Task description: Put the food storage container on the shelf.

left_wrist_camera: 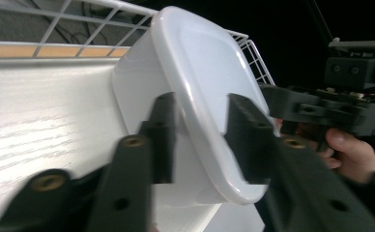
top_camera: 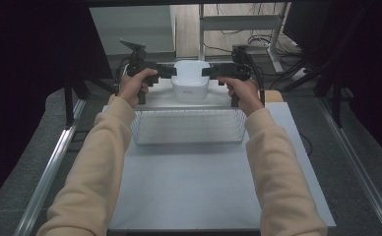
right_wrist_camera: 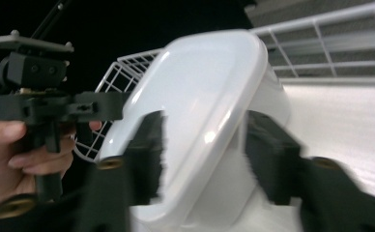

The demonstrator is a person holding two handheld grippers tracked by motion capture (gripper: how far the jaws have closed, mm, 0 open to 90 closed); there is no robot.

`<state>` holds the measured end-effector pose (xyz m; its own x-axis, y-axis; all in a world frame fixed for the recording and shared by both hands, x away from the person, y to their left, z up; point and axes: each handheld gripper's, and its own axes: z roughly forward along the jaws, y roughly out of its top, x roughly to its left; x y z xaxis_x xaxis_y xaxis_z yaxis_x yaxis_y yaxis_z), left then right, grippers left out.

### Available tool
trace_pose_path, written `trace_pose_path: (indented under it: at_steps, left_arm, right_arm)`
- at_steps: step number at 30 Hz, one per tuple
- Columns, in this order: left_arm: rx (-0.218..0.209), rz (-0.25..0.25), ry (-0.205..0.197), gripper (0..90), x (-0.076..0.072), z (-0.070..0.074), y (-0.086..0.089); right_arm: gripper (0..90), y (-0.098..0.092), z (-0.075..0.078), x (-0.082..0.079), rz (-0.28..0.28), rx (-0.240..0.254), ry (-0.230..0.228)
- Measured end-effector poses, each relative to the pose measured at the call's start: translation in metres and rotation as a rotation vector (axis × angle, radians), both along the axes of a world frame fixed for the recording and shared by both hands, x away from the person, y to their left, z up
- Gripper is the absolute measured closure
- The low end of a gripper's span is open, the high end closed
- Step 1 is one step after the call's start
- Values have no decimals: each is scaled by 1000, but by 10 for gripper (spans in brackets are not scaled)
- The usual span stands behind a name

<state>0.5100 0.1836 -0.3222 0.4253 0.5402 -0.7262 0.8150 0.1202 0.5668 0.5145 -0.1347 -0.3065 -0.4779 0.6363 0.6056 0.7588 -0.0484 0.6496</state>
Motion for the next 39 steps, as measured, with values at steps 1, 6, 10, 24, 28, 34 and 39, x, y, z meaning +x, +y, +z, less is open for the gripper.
trace_pose_path:
  at_steps: [1,6,10,24,28,34,39]
  left_arm:
    - [19,10,-42,535,-5,5,-1]
    - [96,50,-168,368,-28,21,-3]
    - [136,39,-250,332,-50,28,-1]
    - [322,-20,-402,302,-165,-9,10]
    - [336,-25,-407,316,-181,-27,15]
    - [408,-17,-396,313,-207,-73,16]
    - [423,-9,-370,311,-219,-98,18]
  right_arm:
    - [397,0,2,-2,-10,-5,-20]
    - [318,-3,16,-18,-15,-45,-137]
    - [321,-10,25,-40,12,-110,-249]
    - [306,-60,-4,-135,64,-210,-425]
    - [306,-75,-27,-159,67,-216,-443]
    - [299,-92,-61,-183,65,-233,-448]
    - [276,-99,-86,-201,64,-257,-437]
